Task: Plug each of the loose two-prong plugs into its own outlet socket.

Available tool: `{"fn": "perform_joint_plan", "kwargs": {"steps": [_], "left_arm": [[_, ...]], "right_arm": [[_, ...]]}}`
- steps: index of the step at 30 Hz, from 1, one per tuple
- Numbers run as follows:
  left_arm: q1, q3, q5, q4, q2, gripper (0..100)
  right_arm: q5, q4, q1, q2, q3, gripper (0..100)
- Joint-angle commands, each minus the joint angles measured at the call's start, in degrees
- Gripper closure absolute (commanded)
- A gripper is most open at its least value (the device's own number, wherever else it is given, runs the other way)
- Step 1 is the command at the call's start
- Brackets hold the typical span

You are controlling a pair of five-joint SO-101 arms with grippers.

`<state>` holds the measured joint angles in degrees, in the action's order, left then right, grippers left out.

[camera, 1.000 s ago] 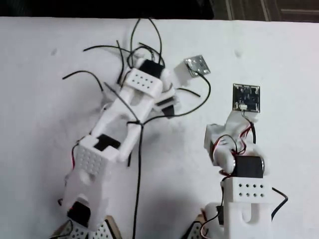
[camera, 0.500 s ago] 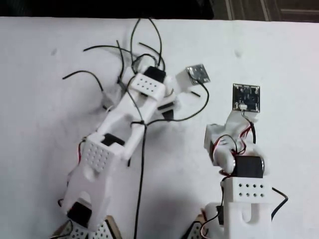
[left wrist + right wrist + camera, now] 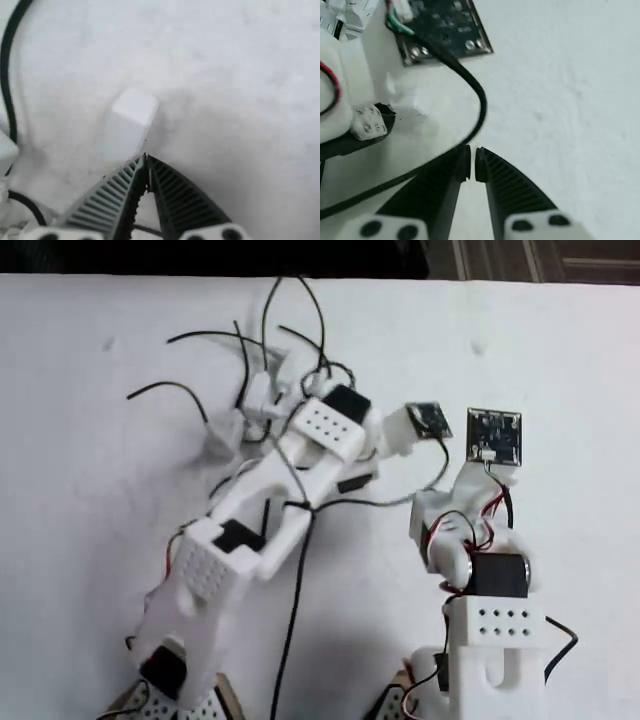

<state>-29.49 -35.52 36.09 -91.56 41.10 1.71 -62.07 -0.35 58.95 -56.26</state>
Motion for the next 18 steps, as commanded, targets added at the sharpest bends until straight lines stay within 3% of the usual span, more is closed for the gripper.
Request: {"fn": "perform_joint_plan", "kwargs": {"steps": [1, 5, 11, 18], "left_arm": [[0.84, -0.18, -1.41, -2.46, -7.96, 98], [4.0, -0.09, 1.14, 0.88, -8.66, 94], [6.29, -0.62, 2.81, 5.8, -3.03, 73], [5.32, -0.7, 3.52, 9.67, 2.51, 71]], "right_arm": [[-0.44, 0.75, -0.31, 0.57, 0.26, 97.3], [-0.44, 0.75, -0.31, 0.57, 0.26, 97.2], [-0.44, 0.75, -0.31, 0.57, 0.26, 97.2], [-0.44, 0.75, -0.31, 0.57, 0.26, 97.2]]}}
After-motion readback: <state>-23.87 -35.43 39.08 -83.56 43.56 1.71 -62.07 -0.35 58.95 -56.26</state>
